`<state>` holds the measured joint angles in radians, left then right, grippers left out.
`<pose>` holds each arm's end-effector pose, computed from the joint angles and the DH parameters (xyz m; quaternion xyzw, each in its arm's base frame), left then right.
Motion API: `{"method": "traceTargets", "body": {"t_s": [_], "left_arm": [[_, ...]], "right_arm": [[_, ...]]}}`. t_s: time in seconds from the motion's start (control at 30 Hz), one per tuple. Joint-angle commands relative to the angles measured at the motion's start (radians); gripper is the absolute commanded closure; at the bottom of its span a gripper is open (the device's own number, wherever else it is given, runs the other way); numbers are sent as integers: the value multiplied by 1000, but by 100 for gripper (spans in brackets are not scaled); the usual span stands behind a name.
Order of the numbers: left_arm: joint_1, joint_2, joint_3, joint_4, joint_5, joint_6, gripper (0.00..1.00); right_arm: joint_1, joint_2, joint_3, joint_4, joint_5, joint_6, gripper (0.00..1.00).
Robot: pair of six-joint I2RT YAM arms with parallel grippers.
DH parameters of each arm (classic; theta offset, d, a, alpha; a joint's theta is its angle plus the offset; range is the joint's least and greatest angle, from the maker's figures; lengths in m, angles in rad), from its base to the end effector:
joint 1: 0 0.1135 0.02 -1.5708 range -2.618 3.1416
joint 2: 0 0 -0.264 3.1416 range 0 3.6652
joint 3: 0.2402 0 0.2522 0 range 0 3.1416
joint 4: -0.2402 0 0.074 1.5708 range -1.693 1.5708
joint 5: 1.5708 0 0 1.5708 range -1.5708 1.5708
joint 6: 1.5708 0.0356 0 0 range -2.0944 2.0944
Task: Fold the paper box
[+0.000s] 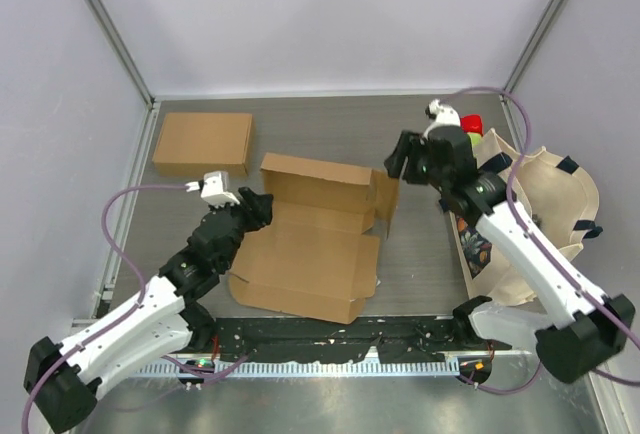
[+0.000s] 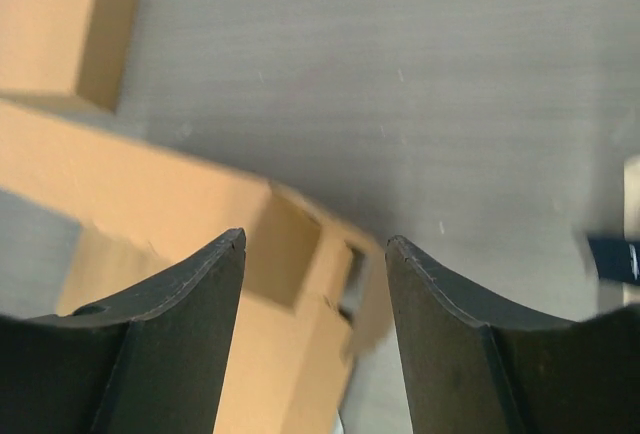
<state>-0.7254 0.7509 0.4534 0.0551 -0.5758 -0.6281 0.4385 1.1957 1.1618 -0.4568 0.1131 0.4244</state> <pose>0.1472 -0.1047 0.2543 -0.1381 0.7626 -0.1959 0.6008 0.2431 0.1096 0.3593 0.0230 0.8565 0.1706 0.4866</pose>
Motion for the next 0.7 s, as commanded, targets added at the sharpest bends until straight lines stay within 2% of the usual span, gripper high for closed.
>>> {"method": "traceTargets", "body": {"t_s": [0.0, 0.07, 0.13, 0.2, 0.33, 0.47, 0.57, 0.6, 0.67], "left_arm": [[-17, 40, -28, 115, 371, -2, 49], [-64, 143, -27, 237, 440, -8, 50], [-106, 238, 16, 285, 453, -12, 51], [-169, 393, 62, 357, 467, -18, 56], [-250, 628, 122, 547, 511, -73, 69], [-276, 828, 189, 601, 531, -127, 76], [-276, 922, 235, 598, 516, -183, 82], [-276, 974, 258, 595, 516, -189, 87], [-278, 1022, 269, 612, 498, -203, 90]], "right_arm": [[11, -129, -212, -66, -2, 25, 39], [11, -212, -273, -62, -19, 30, 40], [16, -258, -367, -4, -85, 16, 41], [23, -281, -436, 80, -143, 23, 41], [75, -208, -468, 151, 6, 25, 40], [111, -183, -525, 229, 57, 37, 39], [131, -205, -548, 256, 69, 47, 38], [140, -206, -553, 259, 86, 44, 38], [157, -200, -570, 274, 182, 37, 38]]}}
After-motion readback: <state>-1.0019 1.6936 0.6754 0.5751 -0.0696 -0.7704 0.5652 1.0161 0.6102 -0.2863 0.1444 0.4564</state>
